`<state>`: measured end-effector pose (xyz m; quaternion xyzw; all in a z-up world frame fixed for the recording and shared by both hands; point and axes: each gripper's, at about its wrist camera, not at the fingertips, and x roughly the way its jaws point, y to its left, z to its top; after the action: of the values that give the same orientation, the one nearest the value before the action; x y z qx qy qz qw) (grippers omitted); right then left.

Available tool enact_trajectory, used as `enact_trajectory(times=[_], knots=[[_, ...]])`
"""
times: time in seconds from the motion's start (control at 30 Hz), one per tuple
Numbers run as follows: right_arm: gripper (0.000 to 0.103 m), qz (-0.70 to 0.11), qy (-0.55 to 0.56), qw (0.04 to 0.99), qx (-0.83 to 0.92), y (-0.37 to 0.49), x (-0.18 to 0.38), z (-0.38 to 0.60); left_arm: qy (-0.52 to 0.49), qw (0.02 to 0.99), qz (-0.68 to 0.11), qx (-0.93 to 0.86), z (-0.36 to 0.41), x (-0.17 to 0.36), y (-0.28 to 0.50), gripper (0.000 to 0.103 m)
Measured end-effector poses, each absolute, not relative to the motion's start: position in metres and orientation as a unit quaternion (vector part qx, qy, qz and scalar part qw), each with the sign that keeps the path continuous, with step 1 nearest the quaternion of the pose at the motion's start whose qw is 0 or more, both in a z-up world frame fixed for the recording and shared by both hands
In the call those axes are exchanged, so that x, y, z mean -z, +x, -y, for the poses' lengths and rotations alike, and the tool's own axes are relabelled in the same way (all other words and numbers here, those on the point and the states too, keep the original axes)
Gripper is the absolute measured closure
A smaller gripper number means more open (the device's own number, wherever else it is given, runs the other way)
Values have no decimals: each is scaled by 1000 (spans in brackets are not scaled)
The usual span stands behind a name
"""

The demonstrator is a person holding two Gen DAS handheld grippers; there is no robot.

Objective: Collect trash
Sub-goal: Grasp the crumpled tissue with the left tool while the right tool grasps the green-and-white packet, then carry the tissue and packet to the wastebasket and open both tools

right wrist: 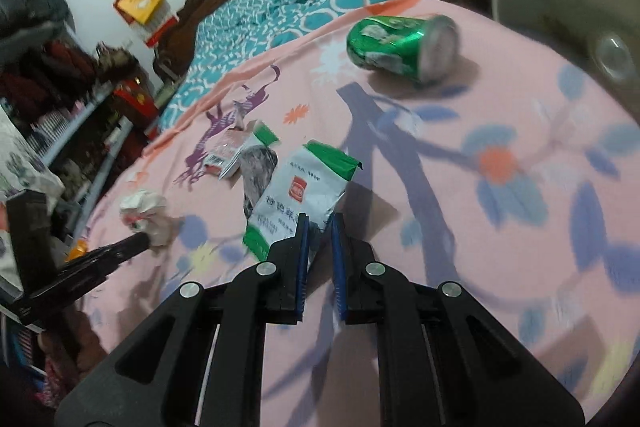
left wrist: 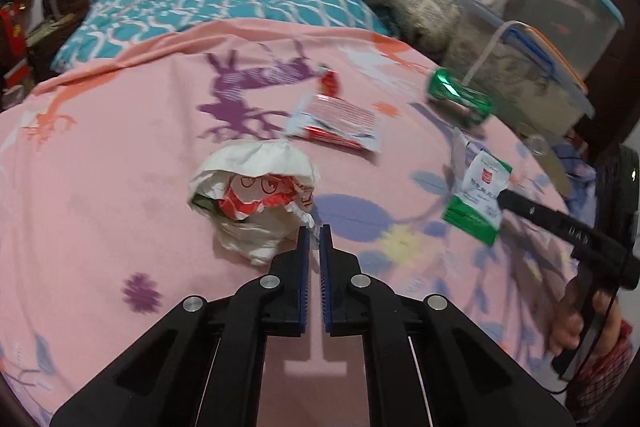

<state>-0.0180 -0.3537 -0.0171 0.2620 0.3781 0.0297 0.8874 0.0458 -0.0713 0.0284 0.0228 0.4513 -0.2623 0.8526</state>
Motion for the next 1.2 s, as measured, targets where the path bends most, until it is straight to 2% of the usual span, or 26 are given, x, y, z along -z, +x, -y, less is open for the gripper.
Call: enact_trajectory(times=[0.2, 0.23, 0.27, 0.3, 0.37, 0.4, 0.43, 0.47, 0.5, 0.53, 0.67, 0.83, 0.9, 0.93, 0.97, 1.0, 1.03, 1.07, 1.1, 1.17, 1.2], knots=[[89, -365, 287, 885, -28, -53, 16, 363, 20, 851, -443, 282, 85, -42, 30, 99], [89, -365, 287, 885, -25, -56, 16, 365, 16, 852, -443, 277, 83, -45, 30, 93], [86, -364, 289, 885, -26, -57, 16, 367, 12, 854, -444, 270, 79, -47, 31, 76], [86, -365, 293, 884, -27, -58, 17, 369, 10, 857, -442, 264, 75, -49, 31, 66], [85, -368, 299, 880, -25, -61, 20, 371, 7, 868, -435, 240, 64, -53, 31, 29], [81, -369, 301, 879, -26, -62, 21, 372, 3, 872, -433, 230, 58, -54, 32, 26], [62, -370, 301, 879, -25, -63, 22, 372, -1, 874, -431, 223, 53, -55, 32, 26], [26, -367, 300, 880, -20, -64, 22, 372, -3, 876, -431, 217, 48, -56, 33, 26], [16, -355, 298, 886, -11, -67, 21, 372, -2, 878, -430, 208, 44, -57, 35, 26], [15, -344, 295, 892, -5, -70, 19, 372, 1, 880, -430, 202, 42, -57, 36, 22], [15, -350, 242, 905, 2, -63, 10, 366, 12, 877, -437, 197, 49, -54, 45, 19], [15, -401, 155, 903, 13, -35, 12, 363, 73, 877, -428, 207, 87, -45, 45, 16], [15, -422, 107, 900, 14, -22, 16, 357, 98, 875, -429, 204, 101, -37, 47, 19], [15, -438, 90, 895, 8, -16, 20, 353, 108, 872, -434, 198, 106, -32, 49, 30], [19, -439, 81, 895, 3, -14, 20, 349, 118, 865, -449, 193, 111, -24, 54, 52], [23, -442, 64, 895, -10, -13, 20, 343, 127, 863, -453, 183, 113, -19, 55, 58], [37, -444, 33, 895, -13, -14, 21, 335, 135, 867, -446, 175, 114, -19, 54, 66], [55, -437, -3, 899, -15, -17, 19, 326, 134, 867, -444, 182, 115, -21, 53, 67], [65, -434, -6, 900, -32, -20, 19, 323, 128, 864, -447, 196, 117, -23, 52, 71], [79, -427, -8, 903, -35, -25, 18, 321, 120, 857, -451, 219, 122, -29, 50, 72], [83, -420, -9, 907, -35, -29, 18, 322, 118, 855, -450, 229, 126, -32, 48, 73]])
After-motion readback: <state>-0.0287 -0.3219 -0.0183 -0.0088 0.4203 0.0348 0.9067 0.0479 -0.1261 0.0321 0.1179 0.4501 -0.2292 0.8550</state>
